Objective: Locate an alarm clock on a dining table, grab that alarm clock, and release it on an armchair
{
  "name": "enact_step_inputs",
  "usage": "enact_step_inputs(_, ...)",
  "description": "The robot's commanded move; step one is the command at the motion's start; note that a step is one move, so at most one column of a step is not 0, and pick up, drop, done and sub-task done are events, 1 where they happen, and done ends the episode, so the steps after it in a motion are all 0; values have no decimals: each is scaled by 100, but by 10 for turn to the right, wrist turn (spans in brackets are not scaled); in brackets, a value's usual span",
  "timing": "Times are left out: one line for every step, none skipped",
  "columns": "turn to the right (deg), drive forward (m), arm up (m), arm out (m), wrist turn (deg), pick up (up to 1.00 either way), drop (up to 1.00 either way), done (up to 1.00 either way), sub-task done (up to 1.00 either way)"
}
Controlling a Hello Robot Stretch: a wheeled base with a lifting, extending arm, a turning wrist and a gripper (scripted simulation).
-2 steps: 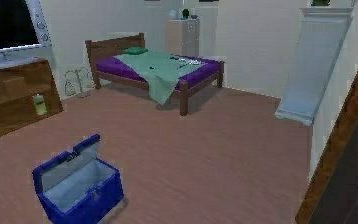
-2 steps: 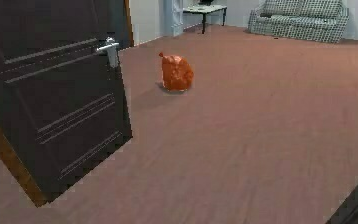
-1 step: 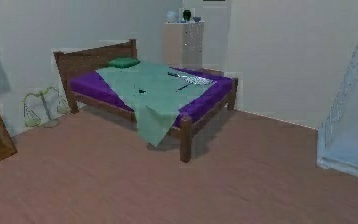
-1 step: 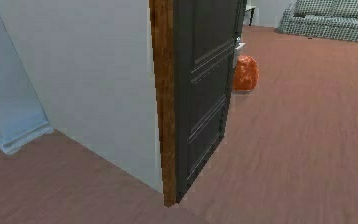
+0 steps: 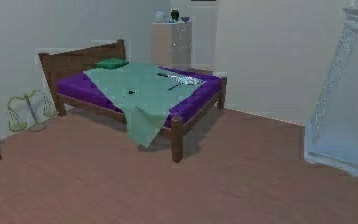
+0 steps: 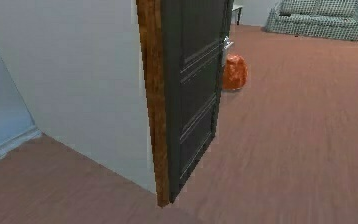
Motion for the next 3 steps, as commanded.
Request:
enact_step_inputs(0,50,0,0,0,0,0,0,0)
enact_step_inputs(-450,0,0,0,0,0,0,0,0)
enact_step_inputs(-120,0,0,0,0,0,0,0,0)
